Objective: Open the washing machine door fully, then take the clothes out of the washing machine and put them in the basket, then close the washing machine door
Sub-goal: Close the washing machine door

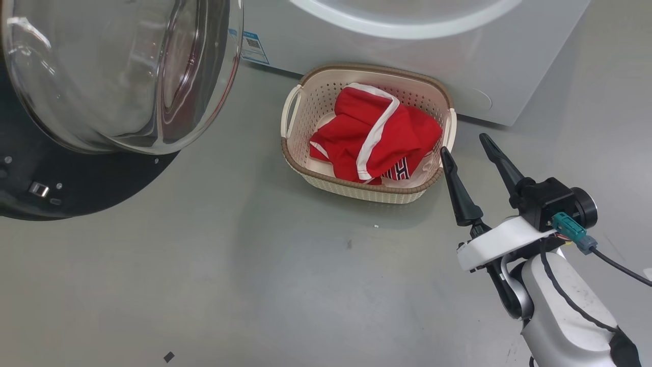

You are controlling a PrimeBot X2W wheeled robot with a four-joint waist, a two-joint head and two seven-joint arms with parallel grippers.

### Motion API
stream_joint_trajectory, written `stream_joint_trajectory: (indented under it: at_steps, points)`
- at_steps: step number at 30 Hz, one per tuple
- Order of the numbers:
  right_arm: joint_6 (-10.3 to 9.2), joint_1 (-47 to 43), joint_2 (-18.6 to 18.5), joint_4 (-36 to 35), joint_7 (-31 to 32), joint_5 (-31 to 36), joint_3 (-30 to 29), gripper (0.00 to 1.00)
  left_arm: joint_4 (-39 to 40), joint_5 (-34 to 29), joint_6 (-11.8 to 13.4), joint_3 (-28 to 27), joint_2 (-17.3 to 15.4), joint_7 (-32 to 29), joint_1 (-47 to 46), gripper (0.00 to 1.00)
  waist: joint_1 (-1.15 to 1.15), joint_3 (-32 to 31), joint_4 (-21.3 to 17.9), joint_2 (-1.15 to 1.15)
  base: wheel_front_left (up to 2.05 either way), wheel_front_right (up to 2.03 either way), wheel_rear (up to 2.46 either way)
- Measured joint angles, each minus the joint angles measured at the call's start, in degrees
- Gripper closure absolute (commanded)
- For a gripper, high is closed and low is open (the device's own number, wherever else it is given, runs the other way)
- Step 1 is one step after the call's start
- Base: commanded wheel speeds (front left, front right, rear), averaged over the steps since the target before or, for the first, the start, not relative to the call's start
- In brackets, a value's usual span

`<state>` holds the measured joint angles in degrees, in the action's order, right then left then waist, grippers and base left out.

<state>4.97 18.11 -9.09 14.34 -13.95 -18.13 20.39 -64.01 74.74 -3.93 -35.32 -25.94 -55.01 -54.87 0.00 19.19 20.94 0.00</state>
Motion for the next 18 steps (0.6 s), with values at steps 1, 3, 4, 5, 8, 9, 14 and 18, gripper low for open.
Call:
stream_joint_trajectory:
  at_steps: [1, 3, 4, 5, 8, 9, 14, 18]
  points:
    - [0.0, 0.0, 0.07, 0.08, 0.0, 0.0, 0.01, 0.0, 0.05, 0.0, -0.26, 0.11, 0.16, -0.4, 0.16, 1.0, 0.0, -0.18, -0.02, 0.0, 0.0, 0.0, 0.0]
    - [0.01, 0.0, 0.1, 0.27, -0.01, 0.0, 0.0, 0.0, 0.22, 0.36, -0.49, 0.3, 0.77, -1.52, 0.5, 1.0, 0.0, -0.56, -0.08, 0.0, 0.0, 0.0, 0.0]
    - [0.02, -0.01, 0.13, 0.32, -0.02, -0.01, 0.0, 0.0, 0.33, 0.77, -0.75, 0.34, 1.19, -2.09, 0.68, 1.0, 0.0, -0.76, -0.1, 0.0, 0.0, 0.0, 0.0]
    - [0.02, -0.01, 0.19, 0.38, -0.05, -0.01, 0.0, 0.0, 0.47, 1.42, -0.97, 0.37, 1.68, -2.68, 0.88, 1.0, 0.0, -0.96, -0.14, 0.0, 0.0, 0.0, 0.0]
    - [0.26, -0.16, 0.29, 0.68, -0.07, -0.12, -0.11, 0.0, 1.29, 1.91, -1.57, 0.73, 3.2, -4.78, 1.2, 1.0, 0.0, -1.59, -0.2, 0.0, 0.0, 0.0, 0.0]
    - [0.27, -0.23, 0.34, 0.8, -0.07, -0.29, -0.12, 0.0, 1.58, 1.91, -1.67, 1.04, 3.63, -5.57, 1.29, 1.0, 0.0, -1.82, -0.21, 0.0, 0.0, 0.0, 0.0]
    - [0.45, -1.31, 0.71, 1.16, -0.07, -0.49, -0.16, 0.0, 3.03, 2.03, -2.22, 2.27, 5.91, -8.69, 2.31, 1.0, 0.0, -3.0, -0.37, 0.0, 0.0, 0.0, 0.0]
    - [0.48, -1.32, 1.38, 1.18, -0.08, -0.49, -0.13, 0.0, 4.42, 2.8, -2.52, 2.37, 6.7, -11.1, 3.42, 1.0, 0.0, -3.8, -0.7, 0.0, 0.0, 0.0, 0.0]
